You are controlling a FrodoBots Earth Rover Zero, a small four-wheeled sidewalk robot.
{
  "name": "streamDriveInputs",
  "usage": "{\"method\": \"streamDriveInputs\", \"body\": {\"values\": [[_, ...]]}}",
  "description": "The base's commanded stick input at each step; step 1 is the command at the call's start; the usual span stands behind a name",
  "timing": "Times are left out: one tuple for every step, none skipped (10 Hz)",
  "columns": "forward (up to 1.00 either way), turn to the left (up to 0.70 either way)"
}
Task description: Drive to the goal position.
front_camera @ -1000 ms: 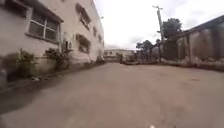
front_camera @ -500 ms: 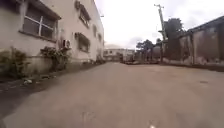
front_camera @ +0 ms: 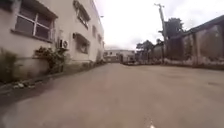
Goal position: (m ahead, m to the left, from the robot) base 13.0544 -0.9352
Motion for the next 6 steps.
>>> {"method": "streamDriveInputs", "body": {"values": [[0.70,0.00],[0.70,0.00],[0.70,0.00],[0.70,0.00],[0.70,0.00],[0.70,0.00]]}}
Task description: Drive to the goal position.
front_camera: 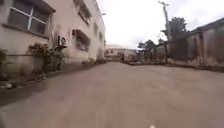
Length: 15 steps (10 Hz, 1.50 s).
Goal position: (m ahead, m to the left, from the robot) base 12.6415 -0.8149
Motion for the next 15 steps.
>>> {"method": "streamDriveInputs", "body": {"values": [[0.70,0.00],[0.70,0.00],[0.70,0.00],[0.70,0.00],[0.70,0.00],[0.70,0.00],[0.70,0.00],[0.70,0.00],[0.70,0.00],[0.70,0.00],[0.70,0.00],[0.70,0.00],[0.70,0.00],[0.70,0.00],[0.70,0.00]]}}
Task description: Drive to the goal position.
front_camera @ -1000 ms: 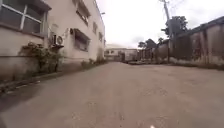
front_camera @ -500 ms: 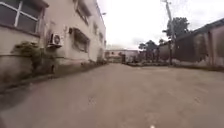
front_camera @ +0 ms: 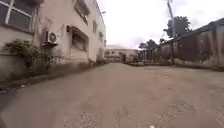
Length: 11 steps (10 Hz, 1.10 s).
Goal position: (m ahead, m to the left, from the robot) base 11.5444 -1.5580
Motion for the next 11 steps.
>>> {"method": "streamDriveInputs", "body": {"values": [[0.70,0.00],[0.70,0.00],[0.70,0.00],[0.70,0.00],[0.70,0.00],[0.70,0.00],[0.70,0.00],[0.70,0.00],[0.70,0.00],[0.70,0.00],[0.70,0.00]]}}
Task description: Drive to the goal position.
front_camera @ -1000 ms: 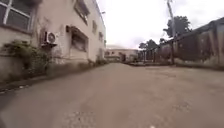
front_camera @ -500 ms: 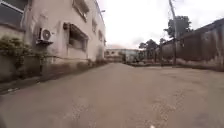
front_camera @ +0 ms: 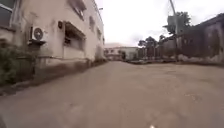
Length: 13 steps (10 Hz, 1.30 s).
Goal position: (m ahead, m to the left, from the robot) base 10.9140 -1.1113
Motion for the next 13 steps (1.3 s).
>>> {"method": "streamDriveInputs", "body": {"values": [[0.70,0.00],[0.70,0.00],[0.70,0.00],[0.70,0.00],[0.70,0.00],[0.70,0.00],[0.70,0.00],[0.70,0.00],[0.70,0.00],[0.70,0.00],[0.70,0.00],[0.70,0.00],[0.70,0.00]]}}
